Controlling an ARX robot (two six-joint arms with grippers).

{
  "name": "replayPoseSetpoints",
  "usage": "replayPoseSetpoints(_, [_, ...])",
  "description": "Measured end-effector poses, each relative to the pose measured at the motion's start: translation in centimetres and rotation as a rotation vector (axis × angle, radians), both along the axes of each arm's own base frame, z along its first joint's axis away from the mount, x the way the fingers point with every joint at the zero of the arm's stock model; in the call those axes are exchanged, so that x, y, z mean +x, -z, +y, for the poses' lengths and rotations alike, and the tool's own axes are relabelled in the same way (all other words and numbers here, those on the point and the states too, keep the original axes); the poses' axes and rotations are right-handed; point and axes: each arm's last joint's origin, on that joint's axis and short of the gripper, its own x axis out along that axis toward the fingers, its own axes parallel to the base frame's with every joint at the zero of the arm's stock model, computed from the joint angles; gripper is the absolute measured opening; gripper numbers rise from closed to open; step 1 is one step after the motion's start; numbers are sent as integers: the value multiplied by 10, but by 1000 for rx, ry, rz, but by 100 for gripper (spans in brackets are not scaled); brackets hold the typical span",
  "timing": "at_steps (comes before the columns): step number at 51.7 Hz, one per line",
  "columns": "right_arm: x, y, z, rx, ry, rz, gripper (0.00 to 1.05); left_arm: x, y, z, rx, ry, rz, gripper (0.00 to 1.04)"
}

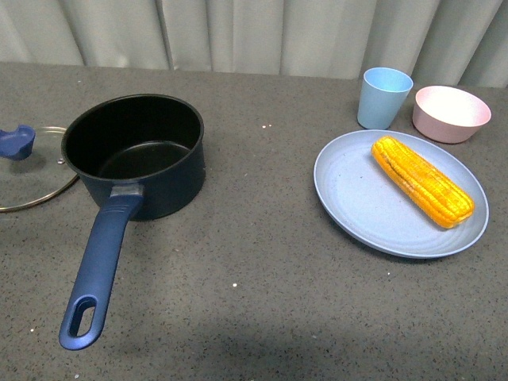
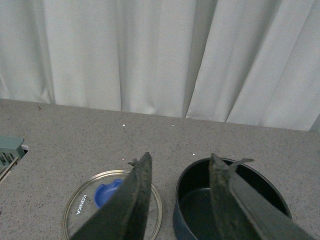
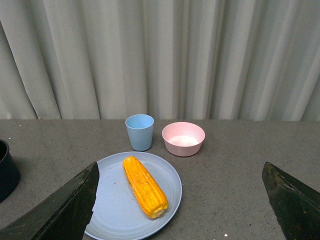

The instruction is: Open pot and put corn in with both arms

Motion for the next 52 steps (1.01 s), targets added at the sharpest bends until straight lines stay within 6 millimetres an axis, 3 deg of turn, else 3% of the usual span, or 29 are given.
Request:
replayPoseSetpoints(8, [0, 0, 0, 0, 0, 0, 96, -26, 3, -8, 6, 9, -3, 4])
replayPoseSetpoints(16, [0, 0, 0, 0, 0, 0, 96, -46, 17, -20, 11, 1, 12, 4])
replayPoseSetpoints(52, [0, 0, 0, 0, 0, 0, 96, -90, 7, -21, 11, 6, -21, 4])
